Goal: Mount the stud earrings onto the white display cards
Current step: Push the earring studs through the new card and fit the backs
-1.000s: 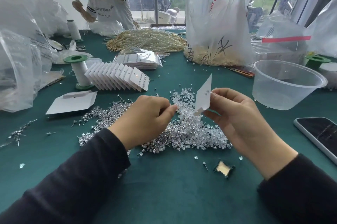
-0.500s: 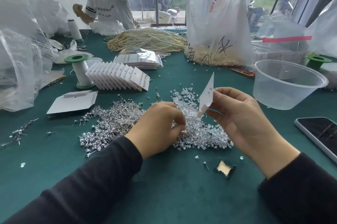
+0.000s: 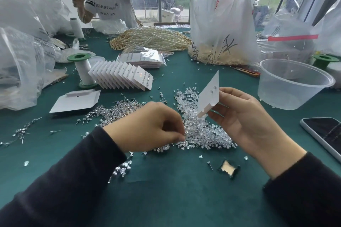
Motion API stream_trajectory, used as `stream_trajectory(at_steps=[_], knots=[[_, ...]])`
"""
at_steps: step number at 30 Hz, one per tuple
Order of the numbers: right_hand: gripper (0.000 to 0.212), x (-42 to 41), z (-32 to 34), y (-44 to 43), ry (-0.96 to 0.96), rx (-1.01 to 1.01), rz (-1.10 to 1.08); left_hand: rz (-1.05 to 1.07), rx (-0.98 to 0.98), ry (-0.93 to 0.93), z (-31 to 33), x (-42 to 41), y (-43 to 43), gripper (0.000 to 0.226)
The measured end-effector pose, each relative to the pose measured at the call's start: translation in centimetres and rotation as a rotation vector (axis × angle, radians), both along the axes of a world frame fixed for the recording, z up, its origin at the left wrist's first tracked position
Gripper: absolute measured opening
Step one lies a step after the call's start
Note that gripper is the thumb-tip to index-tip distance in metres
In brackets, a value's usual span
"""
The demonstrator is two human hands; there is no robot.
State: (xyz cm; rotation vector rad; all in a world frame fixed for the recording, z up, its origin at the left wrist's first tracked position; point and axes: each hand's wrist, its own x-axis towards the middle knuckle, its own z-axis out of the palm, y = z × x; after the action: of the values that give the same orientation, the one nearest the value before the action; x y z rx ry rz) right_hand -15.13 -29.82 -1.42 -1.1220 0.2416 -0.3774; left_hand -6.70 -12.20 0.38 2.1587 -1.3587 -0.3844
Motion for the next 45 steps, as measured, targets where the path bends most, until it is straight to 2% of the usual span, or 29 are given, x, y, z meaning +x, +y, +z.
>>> stream_trajectory(at_steps=[3,6,10,14,17,21,27,29,37,43,45], knots=[[0.005,0.1,-0.1,0.0,0.007,-0.01,-0.004,-0.017,0.058,-0.062,-0.3,-0.5,-0.1,0.005],[0.001,0.1,-0.1,0.0,0.01,-0.016,-0.003,0.07,-0.001,-0.051,-0.5,-0.2,-0.1,0.006],[0.003,0.1,-0.1,0.0,0.01,-0.014,0.011,0.198,-0.132,0.188,-0.3,0.7,0.3,0.005],[0.004,0.1,-0.2,0.1,0.017,-0.016,0.032,0.267,-0.166,0.449,-0.2,0.8,0.6,0.012],[0.003,0.1,-0.3,0.1,0.017,-0.015,0.041,0.279,-0.127,0.468,-0.2,0.9,0.6,0.017],[0.004,0.1,-0.2,0.1,0.018,-0.018,0.047,0.277,-0.159,0.632,0.0,0.5,0.5,0.02],[0.003,0.0,-0.1,0.2,0.009,-0.011,0.068,0.294,-0.182,0.611,0.0,0.2,0.4,0.01],[0.004,0.0,-0.1,0.2,0.001,-0.013,0.08,0.307,-0.204,0.67,0.0,0.1,0.3,0.006],[0.004,-0.1,0.0,0.3,0.005,0.008,0.114,0.305,-0.221,0.962,0.2,0.1,0.5,0.017],[0.008,-0.2,0.1,0.2,0.012,0.009,0.122,0.304,-0.221,0.839,0.4,-0.1,0.5,0.013],[0.01,-0.2,0.1,0.2,0.013,0.008,0.125,0.276,-0.171,0.707,0.4,-0.3,0.5,0.014]])
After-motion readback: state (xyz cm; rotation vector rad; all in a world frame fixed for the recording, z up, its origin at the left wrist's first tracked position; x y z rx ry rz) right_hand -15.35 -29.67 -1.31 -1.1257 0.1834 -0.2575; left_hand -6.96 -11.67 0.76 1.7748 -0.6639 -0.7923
